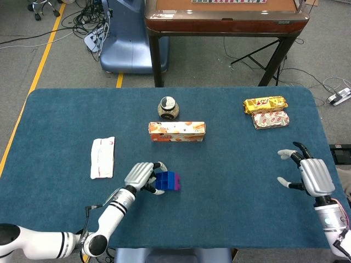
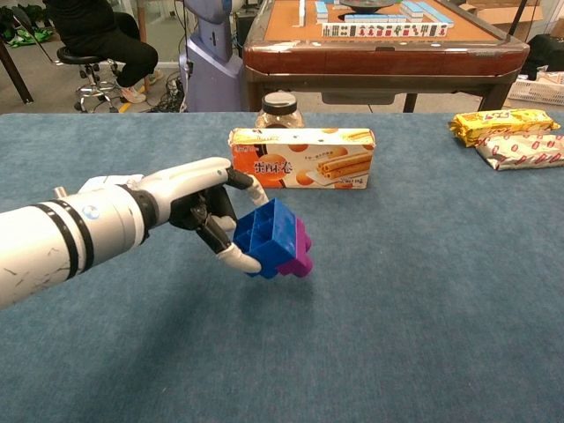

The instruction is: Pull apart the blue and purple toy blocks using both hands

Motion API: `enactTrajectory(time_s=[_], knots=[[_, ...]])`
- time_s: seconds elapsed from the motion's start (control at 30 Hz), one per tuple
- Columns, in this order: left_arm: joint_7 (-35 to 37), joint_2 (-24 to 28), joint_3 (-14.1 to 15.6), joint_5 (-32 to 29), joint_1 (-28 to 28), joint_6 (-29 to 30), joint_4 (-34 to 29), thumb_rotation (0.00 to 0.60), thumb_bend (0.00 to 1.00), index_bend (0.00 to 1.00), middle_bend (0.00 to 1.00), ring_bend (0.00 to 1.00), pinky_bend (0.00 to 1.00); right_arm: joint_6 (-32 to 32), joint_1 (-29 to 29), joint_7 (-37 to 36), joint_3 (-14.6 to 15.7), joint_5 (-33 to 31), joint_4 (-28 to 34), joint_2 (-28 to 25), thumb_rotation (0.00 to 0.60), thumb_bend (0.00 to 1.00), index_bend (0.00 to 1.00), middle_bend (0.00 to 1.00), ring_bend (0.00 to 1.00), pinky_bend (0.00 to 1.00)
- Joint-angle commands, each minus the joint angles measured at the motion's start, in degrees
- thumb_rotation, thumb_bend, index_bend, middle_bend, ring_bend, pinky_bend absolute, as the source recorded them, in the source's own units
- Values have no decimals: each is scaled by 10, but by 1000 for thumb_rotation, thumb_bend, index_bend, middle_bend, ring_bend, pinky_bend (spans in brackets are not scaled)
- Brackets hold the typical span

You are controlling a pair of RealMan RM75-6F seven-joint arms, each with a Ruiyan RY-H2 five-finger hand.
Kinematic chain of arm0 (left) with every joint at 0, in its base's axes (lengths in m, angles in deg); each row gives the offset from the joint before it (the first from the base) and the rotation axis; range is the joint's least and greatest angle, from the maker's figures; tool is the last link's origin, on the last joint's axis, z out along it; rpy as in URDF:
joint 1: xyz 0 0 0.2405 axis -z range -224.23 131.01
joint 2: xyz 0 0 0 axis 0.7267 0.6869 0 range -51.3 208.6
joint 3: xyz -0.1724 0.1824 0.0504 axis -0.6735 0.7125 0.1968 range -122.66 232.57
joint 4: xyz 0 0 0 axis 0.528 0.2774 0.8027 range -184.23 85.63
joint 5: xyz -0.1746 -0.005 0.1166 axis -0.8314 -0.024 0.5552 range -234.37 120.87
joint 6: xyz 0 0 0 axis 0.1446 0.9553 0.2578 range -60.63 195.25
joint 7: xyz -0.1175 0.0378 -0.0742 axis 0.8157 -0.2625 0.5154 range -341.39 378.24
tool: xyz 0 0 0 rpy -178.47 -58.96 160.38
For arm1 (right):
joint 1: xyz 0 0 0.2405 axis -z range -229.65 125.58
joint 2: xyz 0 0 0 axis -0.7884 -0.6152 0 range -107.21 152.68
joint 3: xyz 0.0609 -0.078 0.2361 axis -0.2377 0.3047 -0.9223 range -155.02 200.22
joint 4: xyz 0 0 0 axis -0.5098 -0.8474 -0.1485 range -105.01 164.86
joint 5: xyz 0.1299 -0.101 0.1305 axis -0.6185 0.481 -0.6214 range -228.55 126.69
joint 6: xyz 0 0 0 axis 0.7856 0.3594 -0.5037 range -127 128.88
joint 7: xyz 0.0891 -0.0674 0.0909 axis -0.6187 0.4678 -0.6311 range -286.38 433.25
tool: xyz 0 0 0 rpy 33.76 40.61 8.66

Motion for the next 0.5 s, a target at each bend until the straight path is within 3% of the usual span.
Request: enactTrajectory(time_s=[0.03,0.37,0.5], knots=[[34,1,-17,17,-16,15,-6,600,21,628,1000,952,1000,-15,-13,3,-14,-15,29,-9,600,78,312,537,594,666],[55,-3,-61,6,-35,65,-26,600,51,647,1000,963,1000,-124,-89,4,-54,-66,130,-56,600,68,312,878,961,946],[49,-1,-69,4,-36,75,-37,600,55,660,1000,966,1000,-163,-124,14,-72,-91,146,-58,600,54,312,990,1000,1000]])
